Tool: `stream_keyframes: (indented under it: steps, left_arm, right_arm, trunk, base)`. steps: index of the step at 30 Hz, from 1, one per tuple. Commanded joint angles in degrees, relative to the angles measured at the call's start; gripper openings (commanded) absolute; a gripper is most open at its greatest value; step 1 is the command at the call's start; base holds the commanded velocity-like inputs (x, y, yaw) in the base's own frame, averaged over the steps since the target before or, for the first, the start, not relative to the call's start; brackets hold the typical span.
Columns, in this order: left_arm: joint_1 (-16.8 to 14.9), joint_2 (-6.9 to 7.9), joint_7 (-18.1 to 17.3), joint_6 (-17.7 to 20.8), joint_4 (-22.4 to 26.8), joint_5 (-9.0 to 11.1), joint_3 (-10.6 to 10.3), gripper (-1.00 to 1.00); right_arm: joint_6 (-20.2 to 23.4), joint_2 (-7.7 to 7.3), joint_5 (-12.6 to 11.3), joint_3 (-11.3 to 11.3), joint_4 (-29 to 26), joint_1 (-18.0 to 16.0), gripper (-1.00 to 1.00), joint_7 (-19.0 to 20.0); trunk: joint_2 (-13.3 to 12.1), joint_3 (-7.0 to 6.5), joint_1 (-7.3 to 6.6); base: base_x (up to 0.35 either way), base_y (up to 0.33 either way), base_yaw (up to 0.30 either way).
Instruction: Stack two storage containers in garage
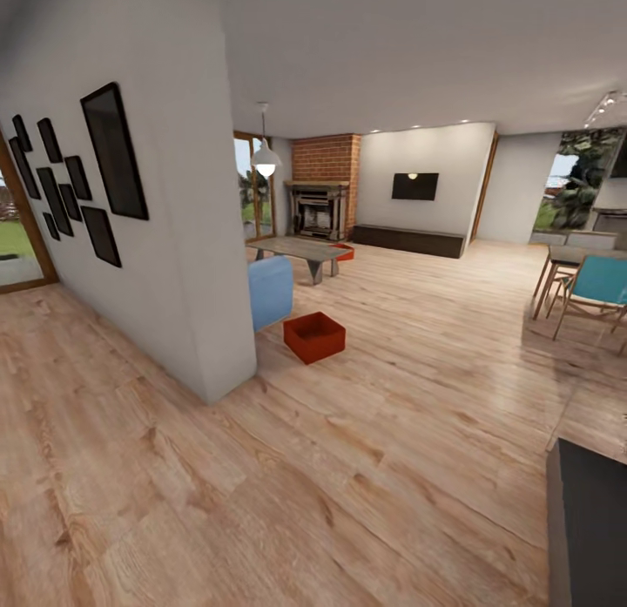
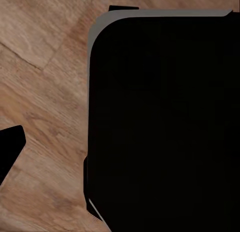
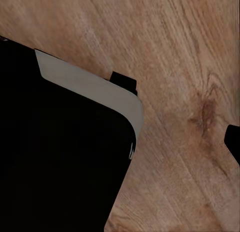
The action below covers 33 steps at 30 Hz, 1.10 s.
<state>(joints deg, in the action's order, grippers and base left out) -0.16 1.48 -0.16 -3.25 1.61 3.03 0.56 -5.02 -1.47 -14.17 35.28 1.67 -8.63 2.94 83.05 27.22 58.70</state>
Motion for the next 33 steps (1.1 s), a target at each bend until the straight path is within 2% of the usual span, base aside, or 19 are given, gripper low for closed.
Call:
stream_keyframes:
  steps: [1, 7, 33]
  left_arm:
    - [-0.02, -0.01, -0.02, -0.17, -0.02, 0.31, 0.03, 1.0]
    - [-0.02, -0.01, -0.02, -0.17, -0.02, 0.31, 0.03, 1.0]
    - [-0.02, -0.06, -0.02, -0.18, -0.02, 0.31, -0.01, 1.0]
  right_arm:
    - [-0.34, 0.0, -0.59, 0.41, 0.18, -0.07, 1.0, 0.31]
    - [-0.34, -0.01, -0.38, 0.41, 0.18, -0.07, 1.0, 0.31]
    - [-0.43, -0.03, 0.02, 0.41, 0.18, -0.07, 1.0, 0.31]
  trunk:
    - [0.03, 0.06, 0.03]
    - [0.03, 0.06, 0.03]
    - [0.03, 0.06, 0.03]
  base:
    - [0.322, 0.0, -0.211]
    - [0.322, 0.0, -0.098]
    - [0.322, 0.0, -0.001]
